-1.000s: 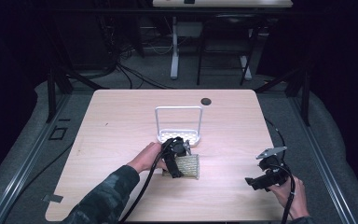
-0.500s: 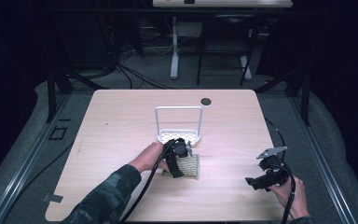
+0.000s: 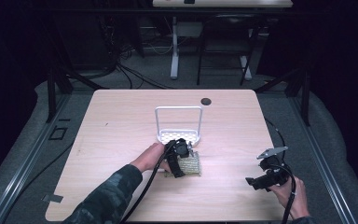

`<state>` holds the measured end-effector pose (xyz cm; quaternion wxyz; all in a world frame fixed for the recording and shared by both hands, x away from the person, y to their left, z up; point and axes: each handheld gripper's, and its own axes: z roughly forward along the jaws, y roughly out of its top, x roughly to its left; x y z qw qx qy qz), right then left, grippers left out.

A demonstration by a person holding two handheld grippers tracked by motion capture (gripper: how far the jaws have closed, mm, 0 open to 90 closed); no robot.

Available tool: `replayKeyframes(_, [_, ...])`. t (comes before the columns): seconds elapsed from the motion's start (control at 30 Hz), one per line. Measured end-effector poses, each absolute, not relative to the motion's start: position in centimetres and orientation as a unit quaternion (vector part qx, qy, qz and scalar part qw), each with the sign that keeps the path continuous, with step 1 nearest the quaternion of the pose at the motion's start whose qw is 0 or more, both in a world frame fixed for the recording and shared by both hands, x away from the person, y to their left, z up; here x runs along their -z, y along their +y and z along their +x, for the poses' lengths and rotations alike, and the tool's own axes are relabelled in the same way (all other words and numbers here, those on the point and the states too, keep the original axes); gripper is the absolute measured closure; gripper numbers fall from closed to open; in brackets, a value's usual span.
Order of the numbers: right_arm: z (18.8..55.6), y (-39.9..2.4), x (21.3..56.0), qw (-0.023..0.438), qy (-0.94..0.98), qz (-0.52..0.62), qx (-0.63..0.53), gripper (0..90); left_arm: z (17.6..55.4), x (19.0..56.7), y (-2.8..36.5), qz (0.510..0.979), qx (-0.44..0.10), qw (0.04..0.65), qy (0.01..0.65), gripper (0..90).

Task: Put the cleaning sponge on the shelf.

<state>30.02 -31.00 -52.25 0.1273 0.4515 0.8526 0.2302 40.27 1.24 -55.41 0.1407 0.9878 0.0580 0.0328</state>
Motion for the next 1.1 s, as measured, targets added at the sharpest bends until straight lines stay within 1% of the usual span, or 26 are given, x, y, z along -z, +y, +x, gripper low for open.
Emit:
replayKeyframes(0.3, [30.0, -31.0, 52.2, 0.127, 0.854, 0.451, -0.227, 6.4, 39.8, 55.2, 1.2, 0.986, -0.038, 0.144, 0.073, 15.5])
replayKeyframes(0.47, [30.0, -31.1, 52.3, 0.127, 0.854, 0.451, -0.225, 7.6, 39.3, 55.1, 1.3, 0.984, -0.042, 0.155, 0.073, 22.7])
replayKeyframes(0.5, [30.0, -31.1, 52.3, 0.127, 0.855, 0.451, -0.224, 7.6, 39.3, 55.0, 1.3, 0.984, -0.041, 0.155, 0.074, 22.7])
replayKeyframes(0.57, [30.0, -31.1, 52.3, 0.127, 0.855, 0.450, -0.226, 7.6, 39.2, 54.9, 1.3, 0.983, -0.038, 0.161, 0.076, 25.5])
replayKeyframes(0.77, [30.0, -31.1, 52.2, 0.129, 0.854, 0.451, -0.227, 7.6, 38.9, 54.3, 1.6, 0.978, -0.049, 0.177, 0.099, 31.3])
replayKeyframes(0.9, [30.0, -31.1, 52.1, 0.130, 0.853, 0.452, -0.228, 7.6, 38.3, 53.3, 2.2, 0.971, -0.066, 0.192, 0.125, 32.7])
replayKeyframes(0.93, [30.0, -31.1, 52.1, 0.130, 0.853, 0.452, -0.228, 7.6, 38.3, 53.3, 2.2, 0.971, -0.066, 0.192, 0.125, 32.7])
replayKeyframes(1.03, [29.9, -31.0, 52.1, 0.132, 0.853, 0.451, -0.228, 7.6, 38.0, 52.5, 2.9, 0.963, -0.084, 0.203, 0.156, 32.4])
replayKeyframes(1.1, [29.9, -31.0, 52.1, 0.132, 0.853, 0.451, -0.228, 7.6, 38.0, 52.3, 3.1, 0.961, -0.087, 0.203, 0.165, 31.9])
